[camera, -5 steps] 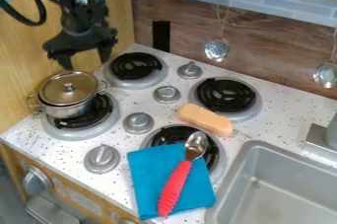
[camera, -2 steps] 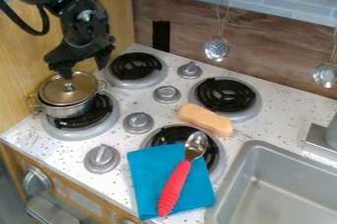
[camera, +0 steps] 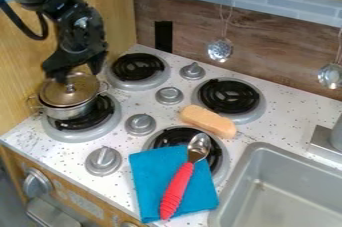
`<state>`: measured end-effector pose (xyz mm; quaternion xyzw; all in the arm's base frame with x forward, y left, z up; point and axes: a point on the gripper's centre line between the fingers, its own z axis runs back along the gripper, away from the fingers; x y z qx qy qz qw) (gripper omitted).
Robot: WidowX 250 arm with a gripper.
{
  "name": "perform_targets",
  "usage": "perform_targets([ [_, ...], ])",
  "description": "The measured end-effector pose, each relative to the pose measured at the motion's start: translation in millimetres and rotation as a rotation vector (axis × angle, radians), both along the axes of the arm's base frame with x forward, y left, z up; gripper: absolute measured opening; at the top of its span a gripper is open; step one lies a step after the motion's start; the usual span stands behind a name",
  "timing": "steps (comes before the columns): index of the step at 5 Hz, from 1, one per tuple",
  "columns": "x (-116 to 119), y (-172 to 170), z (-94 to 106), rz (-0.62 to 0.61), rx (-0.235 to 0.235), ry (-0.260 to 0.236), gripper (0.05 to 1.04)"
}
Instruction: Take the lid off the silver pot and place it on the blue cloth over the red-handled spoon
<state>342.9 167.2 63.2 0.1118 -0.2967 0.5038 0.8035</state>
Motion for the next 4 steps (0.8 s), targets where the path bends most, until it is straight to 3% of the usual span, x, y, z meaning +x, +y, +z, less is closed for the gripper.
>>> perform_targets([
  [4,4.8,13.1,-15.4,0.065,-0.031,0.031,1.001],
])
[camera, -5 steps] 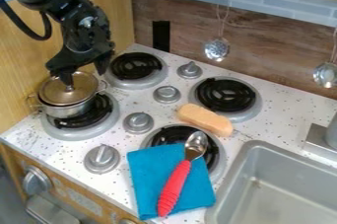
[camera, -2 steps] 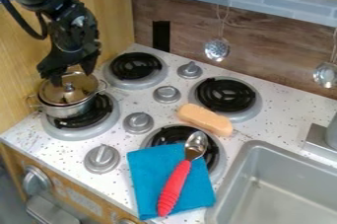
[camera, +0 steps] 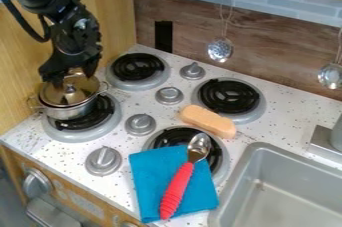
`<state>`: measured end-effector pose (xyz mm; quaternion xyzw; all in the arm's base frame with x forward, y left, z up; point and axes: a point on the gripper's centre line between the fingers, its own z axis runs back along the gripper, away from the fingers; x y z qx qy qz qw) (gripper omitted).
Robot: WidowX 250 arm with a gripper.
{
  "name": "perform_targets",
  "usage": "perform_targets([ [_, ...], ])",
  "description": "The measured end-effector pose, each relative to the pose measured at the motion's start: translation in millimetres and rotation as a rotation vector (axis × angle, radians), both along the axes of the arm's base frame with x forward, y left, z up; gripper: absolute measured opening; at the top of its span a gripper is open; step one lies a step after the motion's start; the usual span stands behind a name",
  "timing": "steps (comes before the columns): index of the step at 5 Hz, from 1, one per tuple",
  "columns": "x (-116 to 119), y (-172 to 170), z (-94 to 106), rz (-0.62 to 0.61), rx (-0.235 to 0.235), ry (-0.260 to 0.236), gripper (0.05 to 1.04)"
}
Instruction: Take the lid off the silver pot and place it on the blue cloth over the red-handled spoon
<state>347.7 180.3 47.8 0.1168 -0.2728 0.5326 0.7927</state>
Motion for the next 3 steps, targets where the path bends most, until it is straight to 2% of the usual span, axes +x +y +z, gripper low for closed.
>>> perform_targets([
  [3,4.3,2.5,-7.9,0.009,-0.002,0.014,1.001],
])
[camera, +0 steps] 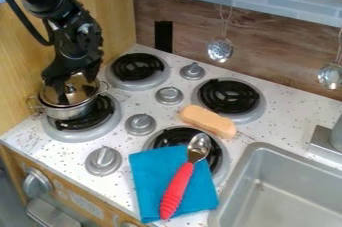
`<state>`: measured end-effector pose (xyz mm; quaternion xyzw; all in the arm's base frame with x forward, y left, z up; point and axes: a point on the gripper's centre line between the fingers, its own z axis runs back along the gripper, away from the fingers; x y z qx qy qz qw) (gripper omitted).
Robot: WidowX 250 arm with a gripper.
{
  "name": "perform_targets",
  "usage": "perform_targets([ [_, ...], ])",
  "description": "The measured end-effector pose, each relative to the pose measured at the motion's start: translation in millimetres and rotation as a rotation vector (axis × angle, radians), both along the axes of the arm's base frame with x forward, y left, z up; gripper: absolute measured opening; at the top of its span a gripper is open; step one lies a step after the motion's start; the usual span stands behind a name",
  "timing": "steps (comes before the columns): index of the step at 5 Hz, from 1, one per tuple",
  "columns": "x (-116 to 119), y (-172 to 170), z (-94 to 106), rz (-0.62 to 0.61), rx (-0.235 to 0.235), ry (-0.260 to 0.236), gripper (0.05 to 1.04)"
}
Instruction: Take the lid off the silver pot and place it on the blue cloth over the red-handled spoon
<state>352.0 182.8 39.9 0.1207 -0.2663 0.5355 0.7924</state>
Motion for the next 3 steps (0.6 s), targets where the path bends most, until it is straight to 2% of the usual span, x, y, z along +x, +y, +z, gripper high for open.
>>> perform_targets([
  [1,1.6,1.3,-2.4,0.001,-0.001,0.005,0.947],
  [3,-1.4,8.5,-1.7,0.022,-0.011,0.006,0.393],
])
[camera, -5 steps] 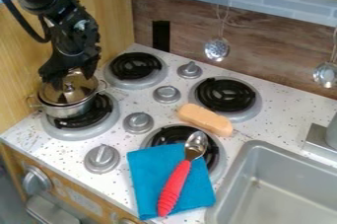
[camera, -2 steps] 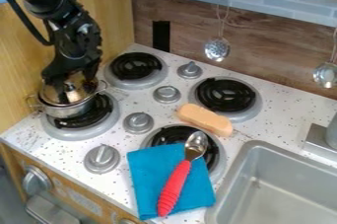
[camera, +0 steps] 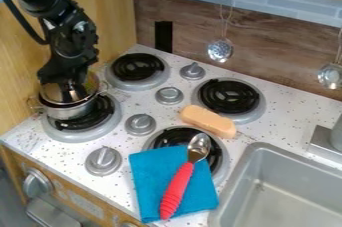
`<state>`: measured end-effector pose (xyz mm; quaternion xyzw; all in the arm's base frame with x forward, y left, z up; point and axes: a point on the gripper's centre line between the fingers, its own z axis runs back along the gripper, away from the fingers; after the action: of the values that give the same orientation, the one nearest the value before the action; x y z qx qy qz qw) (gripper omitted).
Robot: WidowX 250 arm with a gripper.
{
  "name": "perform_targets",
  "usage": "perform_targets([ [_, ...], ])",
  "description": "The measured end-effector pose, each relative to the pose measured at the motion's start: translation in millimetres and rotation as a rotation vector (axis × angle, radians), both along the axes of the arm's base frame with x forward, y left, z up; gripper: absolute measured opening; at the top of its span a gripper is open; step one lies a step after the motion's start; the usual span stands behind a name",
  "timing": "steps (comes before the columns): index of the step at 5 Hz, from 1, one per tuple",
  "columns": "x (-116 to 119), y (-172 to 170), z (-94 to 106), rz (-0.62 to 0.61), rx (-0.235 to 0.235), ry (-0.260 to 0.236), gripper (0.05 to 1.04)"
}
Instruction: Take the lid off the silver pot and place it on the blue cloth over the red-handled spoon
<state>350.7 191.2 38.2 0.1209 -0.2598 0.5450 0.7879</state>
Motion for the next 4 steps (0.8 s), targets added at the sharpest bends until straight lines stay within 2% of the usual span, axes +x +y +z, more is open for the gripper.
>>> perform_targets([
  [1,1,0,0.3,-0.002,-0.002,-0.009,0.306],
  [2,-4,-5,0.7,-0.018,-0.01,-0.019,0.306],
  [3,-16,-17,21.8,-0.056,-0.01,-0.087,0.306],
  [4,-21,-33,34.7,-0.108,-0.007,-0.127,0.306],
])
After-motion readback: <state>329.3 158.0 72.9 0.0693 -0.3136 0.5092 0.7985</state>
